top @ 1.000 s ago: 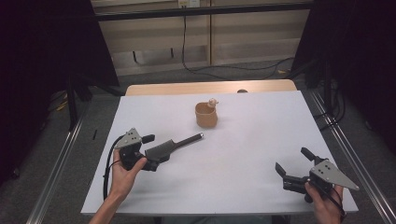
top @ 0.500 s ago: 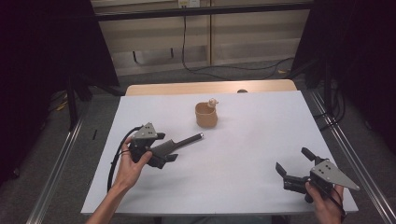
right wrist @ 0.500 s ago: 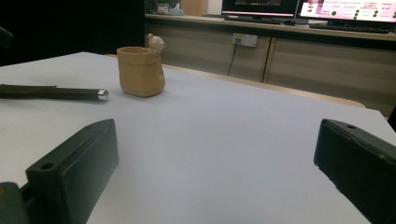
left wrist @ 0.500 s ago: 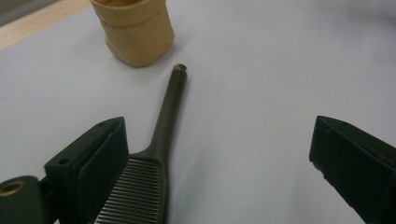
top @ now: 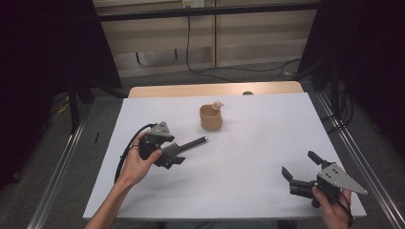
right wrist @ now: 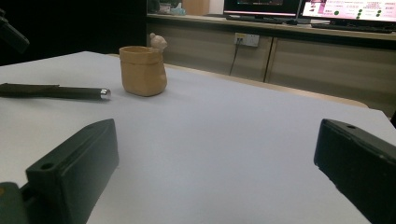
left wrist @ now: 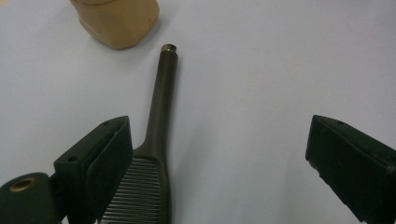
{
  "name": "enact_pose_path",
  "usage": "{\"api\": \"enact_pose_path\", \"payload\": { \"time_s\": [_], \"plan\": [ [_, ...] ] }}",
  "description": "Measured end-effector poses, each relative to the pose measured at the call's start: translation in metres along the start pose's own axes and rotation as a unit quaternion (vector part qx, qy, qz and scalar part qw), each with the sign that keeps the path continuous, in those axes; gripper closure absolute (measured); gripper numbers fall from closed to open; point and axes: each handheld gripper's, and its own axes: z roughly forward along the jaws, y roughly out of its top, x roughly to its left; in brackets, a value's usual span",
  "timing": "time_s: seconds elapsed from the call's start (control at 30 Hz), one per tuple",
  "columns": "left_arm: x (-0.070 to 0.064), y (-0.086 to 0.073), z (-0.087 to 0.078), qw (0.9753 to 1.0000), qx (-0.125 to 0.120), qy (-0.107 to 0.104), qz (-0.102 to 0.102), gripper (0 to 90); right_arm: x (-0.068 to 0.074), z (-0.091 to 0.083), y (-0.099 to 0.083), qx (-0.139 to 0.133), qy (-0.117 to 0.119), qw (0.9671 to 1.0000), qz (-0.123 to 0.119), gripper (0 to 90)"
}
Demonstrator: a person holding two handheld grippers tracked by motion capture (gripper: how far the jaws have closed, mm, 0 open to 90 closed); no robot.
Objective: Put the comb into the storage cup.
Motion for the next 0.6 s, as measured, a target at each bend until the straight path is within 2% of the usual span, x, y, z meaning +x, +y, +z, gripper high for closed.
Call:
{"api": "enact_pose_path", "payload": {
  "time_s": [0.03, 0.13, 0.17, 0.2, 0.4, 0.43, 0.47, 0.6],
  "plan": [
    [0.000, 0.001, 0.001, 1.0000, 0.001, -0.003, 0.002, 7.3, 0.000, 0.000, 0.000, 0.000, 0.000, 1.0000, 0.000, 0.0],
    [0.002, 0.006, 0.006, 0.9995, 0.026, -0.008, 0.013, 6.9, 0.000, 0.001, 0.000, 0.001, -0.001, 1.0000, 0.001, 0.0],
    [0.002, 0.006, 0.006, 0.9995, 0.026, -0.008, 0.013, 6.8, 0.000, 0.001, 0.000, 0.000, 0.000, 1.0000, 0.001, 0.0],
    [0.003, 0.008, 0.010, 0.9993, 0.025, -0.020, 0.018, 6.7, 0.001, 0.000, 0.000, 0.000, 0.001, 1.0000, 0.000, 0.0],
    [0.004, 0.013, 0.017, 0.9987, 0.040, -0.024, 0.020, 6.6, 0.000, 0.000, 0.000, 0.000, 0.000, 1.0000, 0.001, 0.0],
    [0.004, 0.013, 0.017, 0.9987, 0.040, -0.024, 0.020, 6.1, 0.000, 0.000, 0.000, 0.000, 0.001, 1.0000, 0.000, 0.0],
    [0.006, 0.015, 0.019, 0.9985, 0.047, -0.011, 0.025, 6.0, 0.001, 0.000, 0.000, 0.000, 0.002, 1.0000, 0.000, 0.0],
    [0.010, 0.018, 0.022, 0.9983, 0.054, -0.007, 0.022, 8.0, 0.001, 0.001, -0.001, 0.002, -0.002, 1.0000, -0.004, 0.0]
  ]
}}
